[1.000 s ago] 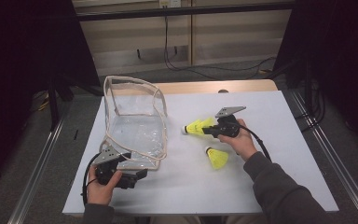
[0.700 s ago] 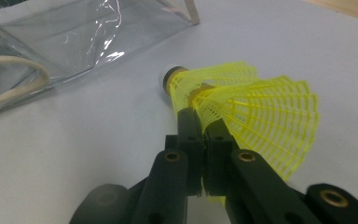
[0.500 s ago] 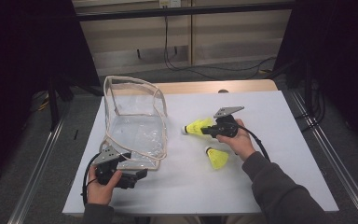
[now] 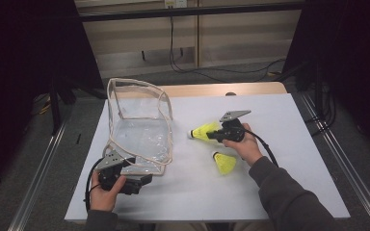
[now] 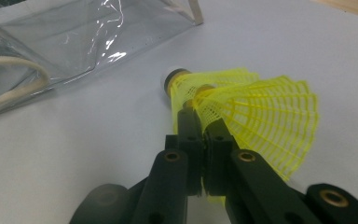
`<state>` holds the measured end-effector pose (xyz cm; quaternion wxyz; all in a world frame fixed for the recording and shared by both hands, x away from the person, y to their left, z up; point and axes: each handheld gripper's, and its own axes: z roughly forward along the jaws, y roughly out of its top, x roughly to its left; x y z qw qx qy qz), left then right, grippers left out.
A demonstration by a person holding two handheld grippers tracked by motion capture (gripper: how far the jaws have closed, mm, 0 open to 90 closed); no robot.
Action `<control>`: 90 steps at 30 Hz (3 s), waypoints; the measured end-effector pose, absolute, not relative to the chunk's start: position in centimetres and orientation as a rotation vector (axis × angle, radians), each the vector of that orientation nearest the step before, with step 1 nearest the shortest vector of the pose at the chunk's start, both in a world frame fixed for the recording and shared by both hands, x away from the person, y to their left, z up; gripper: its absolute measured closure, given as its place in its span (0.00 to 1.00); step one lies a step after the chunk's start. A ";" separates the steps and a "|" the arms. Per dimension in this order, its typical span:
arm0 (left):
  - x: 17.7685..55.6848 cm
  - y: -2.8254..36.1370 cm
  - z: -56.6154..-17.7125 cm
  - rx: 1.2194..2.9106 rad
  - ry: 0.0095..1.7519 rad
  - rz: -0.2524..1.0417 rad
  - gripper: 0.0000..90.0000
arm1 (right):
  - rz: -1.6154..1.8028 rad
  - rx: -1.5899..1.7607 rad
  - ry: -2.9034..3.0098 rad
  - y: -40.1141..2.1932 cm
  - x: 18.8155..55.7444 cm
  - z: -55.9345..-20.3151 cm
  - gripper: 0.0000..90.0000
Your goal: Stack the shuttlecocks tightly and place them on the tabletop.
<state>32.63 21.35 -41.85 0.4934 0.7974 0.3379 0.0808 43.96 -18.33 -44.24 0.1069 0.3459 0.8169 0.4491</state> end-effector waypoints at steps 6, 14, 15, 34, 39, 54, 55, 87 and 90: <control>32.6 21.3 -41.8 1.935 0.820 0.197 0.04 | 1.323 1.018 2.408 -18.2 43.9 -44.3 0.98; 32.6 21.4 -41.8 1.935 0.820 0.199 0.04 | 1.325 1.027 2.410 -18.2 43.9 -44.4 0.97; 32.6 21.4 -41.8 1.936 0.819 0.200 0.04 | 1.324 1.028 2.411 -18.2 43.9 -44.4 0.97; 32.6 21.4 -41.8 1.937 0.820 0.200 0.04 | 1.300 1.066 2.409 -18.3 43.8 -44.4 0.83; 32.6 21.4 -41.8 1.936 0.819 0.200 0.04 | 1.298 1.075 2.411 -18.4 43.8 -44.4 0.78; 32.6 21.3 -41.8 1.936 0.822 0.203 0.04 | 1.278 1.091 2.407 -19.3 43.2 -44.0 0.74; 32.6 21.3 -41.8 1.935 0.821 0.202 0.04 | 1.277 1.090 2.407 -19.4 43.1 -44.0 0.75; 32.6 21.2 -41.7 1.936 0.819 0.204 0.04 | 1.301 1.042 2.455 -18.9 42.2 -44.1 0.98; 32.6 21.3 -41.7 1.939 0.820 0.204 0.04 | 1.300 1.045 2.459 -18.9 42.2 -44.1 0.98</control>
